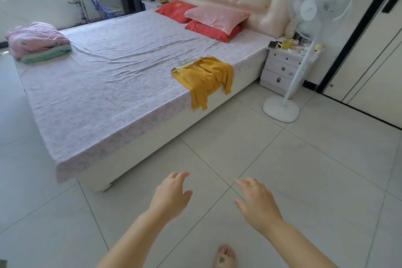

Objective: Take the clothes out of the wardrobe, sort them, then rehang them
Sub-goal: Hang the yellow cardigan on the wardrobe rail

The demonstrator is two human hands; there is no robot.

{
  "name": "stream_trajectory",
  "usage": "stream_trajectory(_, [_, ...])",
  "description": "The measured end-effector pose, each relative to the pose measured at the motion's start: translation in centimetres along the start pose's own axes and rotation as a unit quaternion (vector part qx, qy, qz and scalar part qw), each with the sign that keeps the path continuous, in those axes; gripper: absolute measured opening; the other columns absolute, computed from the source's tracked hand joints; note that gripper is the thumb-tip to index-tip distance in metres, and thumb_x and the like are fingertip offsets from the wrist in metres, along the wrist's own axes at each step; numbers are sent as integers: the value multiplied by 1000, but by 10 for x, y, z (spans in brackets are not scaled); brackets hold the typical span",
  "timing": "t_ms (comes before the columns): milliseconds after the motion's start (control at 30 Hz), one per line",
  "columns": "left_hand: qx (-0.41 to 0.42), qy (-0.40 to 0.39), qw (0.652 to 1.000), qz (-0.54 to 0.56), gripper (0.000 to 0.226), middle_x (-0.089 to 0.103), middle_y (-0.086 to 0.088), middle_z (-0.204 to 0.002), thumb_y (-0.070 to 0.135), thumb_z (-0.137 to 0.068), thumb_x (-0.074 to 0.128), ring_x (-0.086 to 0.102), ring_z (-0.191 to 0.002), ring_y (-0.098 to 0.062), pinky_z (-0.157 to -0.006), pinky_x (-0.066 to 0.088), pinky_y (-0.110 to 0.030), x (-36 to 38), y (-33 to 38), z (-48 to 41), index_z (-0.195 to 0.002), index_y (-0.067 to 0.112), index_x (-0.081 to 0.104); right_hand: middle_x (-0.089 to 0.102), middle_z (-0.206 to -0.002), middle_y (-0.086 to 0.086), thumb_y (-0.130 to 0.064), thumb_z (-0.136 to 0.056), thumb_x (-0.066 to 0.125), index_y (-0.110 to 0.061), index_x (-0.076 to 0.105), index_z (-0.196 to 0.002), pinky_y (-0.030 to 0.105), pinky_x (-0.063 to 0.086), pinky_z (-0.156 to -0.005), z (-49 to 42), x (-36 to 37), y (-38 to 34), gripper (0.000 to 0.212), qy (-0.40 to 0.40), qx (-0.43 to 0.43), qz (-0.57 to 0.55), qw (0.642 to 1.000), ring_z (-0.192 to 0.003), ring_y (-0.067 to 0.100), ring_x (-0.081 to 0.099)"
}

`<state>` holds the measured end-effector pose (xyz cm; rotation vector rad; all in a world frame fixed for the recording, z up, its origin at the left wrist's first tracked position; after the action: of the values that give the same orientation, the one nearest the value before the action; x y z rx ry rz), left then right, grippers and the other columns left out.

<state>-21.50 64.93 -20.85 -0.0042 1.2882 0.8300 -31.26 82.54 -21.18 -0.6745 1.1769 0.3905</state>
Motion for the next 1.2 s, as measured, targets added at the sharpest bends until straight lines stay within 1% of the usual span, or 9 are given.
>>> stream_trajectory(133, [-23, -1, 1000, -6, 49, 34, 4, -143, 32, -95, 45, 41, -125, -16, -101, 36, -29, -29, 17, -78, -141, 26, 30, 34, -141, -2, -37, -95, 43, -23, 28, -142, 27, 29, -104, -87, -30, 21, 52, -24, -6, 3, 1000, -128, 17, 35])
stream_trajectory(233, [-30, 3, 999, -12, 50, 32, 5, -144, 32, -95, 45, 40, -126, -17, -102, 36, -29, -53, 28, -134, -141, 25, 29, 33, -141, -2, -36, -95, 43, -22, 27, -142, 27, 28, -105, -153, -56, 32, 52, -26, -15, 12, 999, -128, 17, 35])
stream_trajectory(433, [-50, -1, 999, -19, 51, 31, 4, -146, 32, -94, 46, 41, -126, -18, -99, 37, -30, -92, 23, -244, -141, 26, 28, 35, -140, -2, -37, -95, 44, -23, 28, -142, 28, 30, -102, -279, -86, 37, 52, -34, -21, 8, 999, -126, 18, 36])
stream_trajectory(600, [-44, -17, 999, -23, 54, 29, 1, -147, 31, -94, 47, 37, -130, -19, -102, 37, -31, -122, 12, -363, -143, 24, 26, 37, -139, -2, -37, -94, 46, -22, 30, -142, 28, 30, -103, -399, -104, 45, 53, -31, -8, 13, 999, -128, 17, 36])
stream_trajectory(733, [-36, -37, 998, -23, 56, 28, 1, -148, 31, -94, 47, 35, -132, -19, -102, 36, -30, -162, 9, -452, -144, 24, 24, 36, -140, -2, -36, -95, 45, -22, 29, -142, 27, 29, -103, -489, -130, 46, 52, -36, 15, -2, 999, -130, 15, 34])
stream_trajectory(867, [-29, -34, 999, -20, 56, 29, 0, -148, 32, -93, 47, 38, -129, -18, -98, 38, -28, -206, 16, -539, -144, 23, 25, 35, -141, -3, -35, -96, 44, -22, 28, -143, 27, 28, -103, -571, -162, 48, 52, -29, 16, -12, 999, -130, 15, 33])
stream_trajectory(1000, [-27, -44, 999, -6, 51, 34, -1, -144, 30, -94, 46, 41, -125, -18, -93, 40, -28, -220, 31, -617, -141, 23, 28, 35, -141, -3, -35, -95, 45, -22, 28, -143, 26, 28, -103, -647, -179, 62, 52, -41, 11, -16, 999, -129, 15, 34])
stream_trajectory(1100, [-46, -44, 998, 7, 53, 32, 0, -145, 31, -94, 46, 41, -126, -18, -94, 40, -28, -222, 35, -675, -142, 23, 26, 35, -140, -3, -35, -95, 45, -22, 28, -143, 26, 27, -103, -712, -186, 75, 52, -55, -13, -10, 998, -129, 15, 34])
stream_trajectory(1200, [-98, -28, 994, 37, 55, 30, -1, -147, 31, -93, 47, 39, -129, -18, -98, 40, -30, -227, 35, -722, -144, 23, 25, 36, -140, -3, -35, -95, 46, -22, 30, -142, 26, 26, -104, -773, -194, 89, 51, -79, -45, 2, 996, -129, 15, 34])
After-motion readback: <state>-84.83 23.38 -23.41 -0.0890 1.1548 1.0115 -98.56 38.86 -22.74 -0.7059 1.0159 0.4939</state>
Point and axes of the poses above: each hand's wrist, its own z-axis away from the middle knuckle, its own x-axis out of the palm, y = z × x, the point moved 8 cm from there along -z, towards the middle knuckle
